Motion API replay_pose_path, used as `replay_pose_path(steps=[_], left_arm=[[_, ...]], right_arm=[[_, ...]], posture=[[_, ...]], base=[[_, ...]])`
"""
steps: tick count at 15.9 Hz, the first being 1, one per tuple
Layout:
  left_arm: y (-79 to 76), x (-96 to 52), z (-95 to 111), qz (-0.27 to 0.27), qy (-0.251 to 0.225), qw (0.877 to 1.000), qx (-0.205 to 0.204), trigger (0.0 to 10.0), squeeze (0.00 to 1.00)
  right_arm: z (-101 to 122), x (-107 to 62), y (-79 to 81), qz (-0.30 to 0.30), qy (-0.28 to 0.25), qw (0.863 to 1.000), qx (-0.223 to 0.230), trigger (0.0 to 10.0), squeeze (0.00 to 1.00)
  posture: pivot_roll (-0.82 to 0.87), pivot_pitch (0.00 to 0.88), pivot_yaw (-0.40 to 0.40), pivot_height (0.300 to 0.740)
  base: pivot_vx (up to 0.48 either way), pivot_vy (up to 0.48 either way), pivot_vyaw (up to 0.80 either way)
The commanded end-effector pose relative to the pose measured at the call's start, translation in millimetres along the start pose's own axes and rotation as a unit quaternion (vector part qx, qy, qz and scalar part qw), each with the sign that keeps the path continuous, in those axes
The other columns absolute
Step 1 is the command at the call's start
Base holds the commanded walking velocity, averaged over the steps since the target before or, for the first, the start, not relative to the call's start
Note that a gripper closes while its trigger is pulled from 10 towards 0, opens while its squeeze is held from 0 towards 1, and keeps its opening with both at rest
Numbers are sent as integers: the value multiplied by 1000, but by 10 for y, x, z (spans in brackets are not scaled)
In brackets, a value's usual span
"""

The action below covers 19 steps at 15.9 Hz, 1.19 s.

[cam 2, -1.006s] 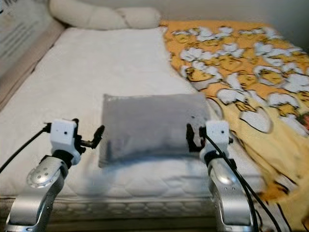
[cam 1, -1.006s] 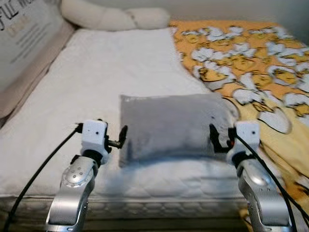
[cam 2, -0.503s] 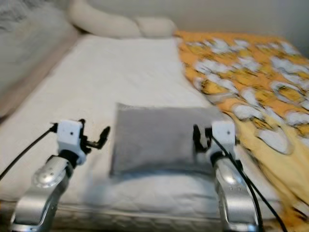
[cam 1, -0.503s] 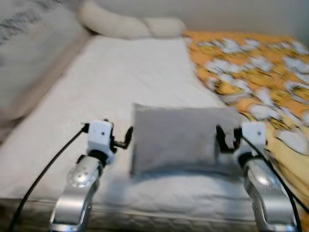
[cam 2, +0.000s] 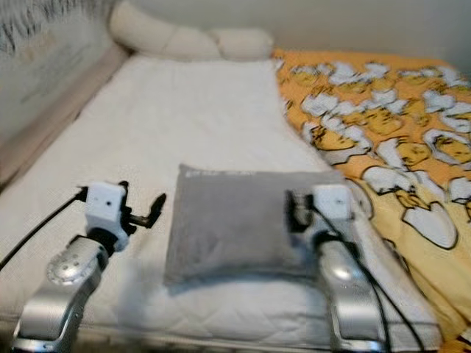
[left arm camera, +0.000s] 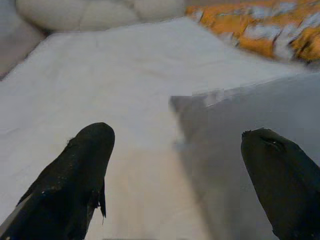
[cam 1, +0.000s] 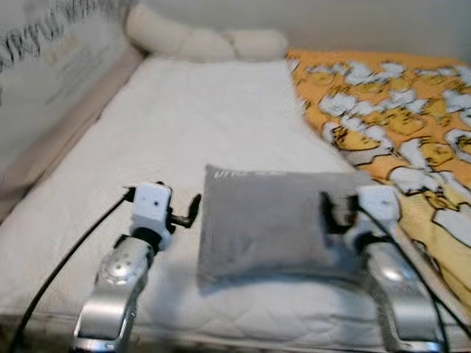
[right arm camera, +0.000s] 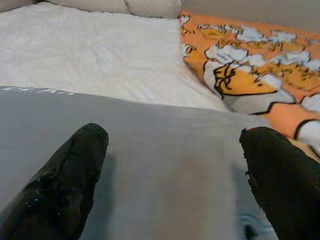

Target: Clean up the room

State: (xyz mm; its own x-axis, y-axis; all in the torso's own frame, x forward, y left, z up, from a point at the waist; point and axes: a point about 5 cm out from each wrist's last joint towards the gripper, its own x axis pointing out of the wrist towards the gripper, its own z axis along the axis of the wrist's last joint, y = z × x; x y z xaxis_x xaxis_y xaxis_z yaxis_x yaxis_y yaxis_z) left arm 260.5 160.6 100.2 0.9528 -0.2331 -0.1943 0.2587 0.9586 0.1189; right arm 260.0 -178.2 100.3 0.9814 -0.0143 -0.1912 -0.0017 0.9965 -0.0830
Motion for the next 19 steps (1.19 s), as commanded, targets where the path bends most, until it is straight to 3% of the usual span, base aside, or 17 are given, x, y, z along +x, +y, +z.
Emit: replay_pose_path(steps=[1,4,6,7,8,9,10,12,13,15,18,19], left_arm=[[-48,62,-11,-16,11,1000,11,10000,0],[-101,315,-32,-42,41,998,19,10000,0],[-129,401,-39,-56,50,997,31,10000,0],[-164,476,-39,-69,57,996,18,10000,0],[-186,507,-41,-78,59,995,11,10000,0],[-301,585,-31,-118,58,991,-31,10000,0],[-341,610,-25,-130,57,989,-45,10000,0],[-396,682,-34,-144,62,986,-52,10000,0],[-373,779,-73,-129,78,987,-45,10000,0],[-382,839,-97,-132,87,985,-68,10000,0],[-536,877,-124,-181,96,972,-118,10000,0],[-630,882,-152,-206,104,964,-131,4784,0]], right_arm=[[-34,-4,-118,-26,15,1000,5,10000,0],[-77,4,-215,-11,39,999,-11,10000,0],[-108,17,-306,-1,57,998,-31,10000,0],[-125,24,-502,-28,74,996,-39,10000,0],[-125,26,-579,-36,79,995,-41,10000,0],[-128,19,-742,-49,93,993,-47,10000,0],[-141,15,-783,-52,103,992,-46,10000,0],[-168,13,-818,-28,124,991,-43,10000,0],[-139,-16,-768,57,129,988,-56,10000,0],[-145,-61,-764,104,143,981,-80,10000,0],[-151,-56,-782,106,150,979,-84,10000,0],[-157,-35,-749,107,152,979,-82,10000,0]], posture=[[-41,0,-5,740],[-56,0,-1,740],[-62,0,3,740],[-68,0,7,740],[-72,0,10,740],[-77,0,13,740],[-80,0,13,740],[-85,0,14,740],[-94,0,16,740],[-98,0,15,740],[-103,0,11,740],[-105,0,10,740]], base=[[0,0,0],[0,0,0],[0,0,0],[0,0,0],[0,0,0],[0,0,0],[0,0,0],[0,0,0],[0,0,0],[0,0,0],[0,0,0],[0,0,0]])
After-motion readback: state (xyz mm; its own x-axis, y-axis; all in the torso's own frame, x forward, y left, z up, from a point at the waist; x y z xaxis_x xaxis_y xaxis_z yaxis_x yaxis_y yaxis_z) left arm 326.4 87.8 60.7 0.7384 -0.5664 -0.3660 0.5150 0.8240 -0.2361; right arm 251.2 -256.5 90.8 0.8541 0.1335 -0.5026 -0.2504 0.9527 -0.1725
